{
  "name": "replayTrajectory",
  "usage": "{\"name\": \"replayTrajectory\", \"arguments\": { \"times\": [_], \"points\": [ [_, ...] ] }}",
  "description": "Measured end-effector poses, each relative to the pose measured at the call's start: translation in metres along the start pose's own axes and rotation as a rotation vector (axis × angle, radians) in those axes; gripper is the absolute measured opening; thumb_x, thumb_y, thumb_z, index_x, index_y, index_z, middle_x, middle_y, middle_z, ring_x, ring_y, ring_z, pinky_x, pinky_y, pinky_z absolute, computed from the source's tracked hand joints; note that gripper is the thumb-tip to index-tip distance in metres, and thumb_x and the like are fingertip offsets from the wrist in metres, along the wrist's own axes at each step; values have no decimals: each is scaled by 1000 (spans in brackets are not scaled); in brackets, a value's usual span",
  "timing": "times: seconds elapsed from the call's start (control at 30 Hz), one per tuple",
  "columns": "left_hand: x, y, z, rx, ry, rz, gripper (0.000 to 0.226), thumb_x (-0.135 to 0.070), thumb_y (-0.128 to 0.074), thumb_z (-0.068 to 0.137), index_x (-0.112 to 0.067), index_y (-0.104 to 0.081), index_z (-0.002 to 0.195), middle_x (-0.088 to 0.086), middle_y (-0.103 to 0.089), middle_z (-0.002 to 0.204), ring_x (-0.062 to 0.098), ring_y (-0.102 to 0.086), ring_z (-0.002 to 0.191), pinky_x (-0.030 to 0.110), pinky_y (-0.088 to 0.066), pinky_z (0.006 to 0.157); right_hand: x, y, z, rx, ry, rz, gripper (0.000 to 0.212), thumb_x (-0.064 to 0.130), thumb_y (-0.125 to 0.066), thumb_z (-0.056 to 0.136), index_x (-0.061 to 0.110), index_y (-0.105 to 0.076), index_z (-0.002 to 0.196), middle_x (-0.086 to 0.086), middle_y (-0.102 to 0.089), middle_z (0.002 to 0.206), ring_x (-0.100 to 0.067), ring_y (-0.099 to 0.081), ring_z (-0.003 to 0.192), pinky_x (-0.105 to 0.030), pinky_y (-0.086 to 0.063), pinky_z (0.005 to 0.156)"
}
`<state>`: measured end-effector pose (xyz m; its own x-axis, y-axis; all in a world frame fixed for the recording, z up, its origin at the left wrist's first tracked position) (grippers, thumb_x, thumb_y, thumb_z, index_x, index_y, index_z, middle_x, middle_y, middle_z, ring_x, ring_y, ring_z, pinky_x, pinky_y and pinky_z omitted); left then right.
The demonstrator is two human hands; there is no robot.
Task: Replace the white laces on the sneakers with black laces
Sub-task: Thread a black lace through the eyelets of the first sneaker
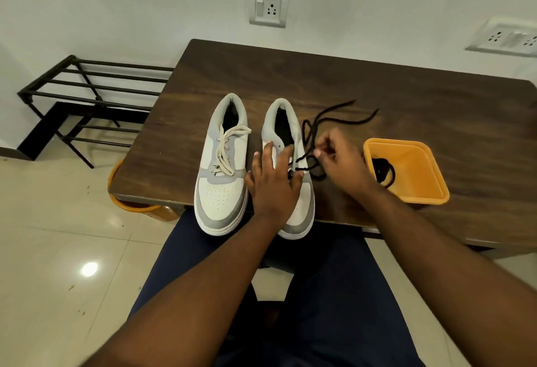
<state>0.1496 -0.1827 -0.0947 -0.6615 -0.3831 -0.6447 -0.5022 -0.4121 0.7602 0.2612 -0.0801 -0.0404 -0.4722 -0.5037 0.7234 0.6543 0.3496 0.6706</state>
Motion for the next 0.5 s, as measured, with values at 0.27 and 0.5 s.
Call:
{"name": "replayTrajectory", "arguments": {
  "times": [0.27,0.5],
  "points": [
    [-1,35,-14,-119,97,-445,38,-8,-63,86,-23,-55,120,-2,-61,110,16,-57,106,34,-48,92,2,-29,-27,168,-75,-289,51,25,-64,88,28,-38,132,11,-62,85,-8,-58,86,-42,-33,98],
    [-4,25,-49,295,549,-1145,44,-44,-36,104,-18,-71,102,-4,-69,70,17,-63,76,37,-51,82,57,-36,-67,354,-505,1183,24,2,-46,98,13,-50,119,-15,-70,105,-24,-68,85,-41,-56,79]
  ]
}}
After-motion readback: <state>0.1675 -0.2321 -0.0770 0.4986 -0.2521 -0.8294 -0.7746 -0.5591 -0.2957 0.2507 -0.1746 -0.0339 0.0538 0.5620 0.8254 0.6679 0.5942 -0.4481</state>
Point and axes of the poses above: each hand's wrist, its own z-axis towards the middle knuckle, its own y-axis out of the back of the hand, x = y × z, the point moved 7 cm from there along z, towards the middle knuckle
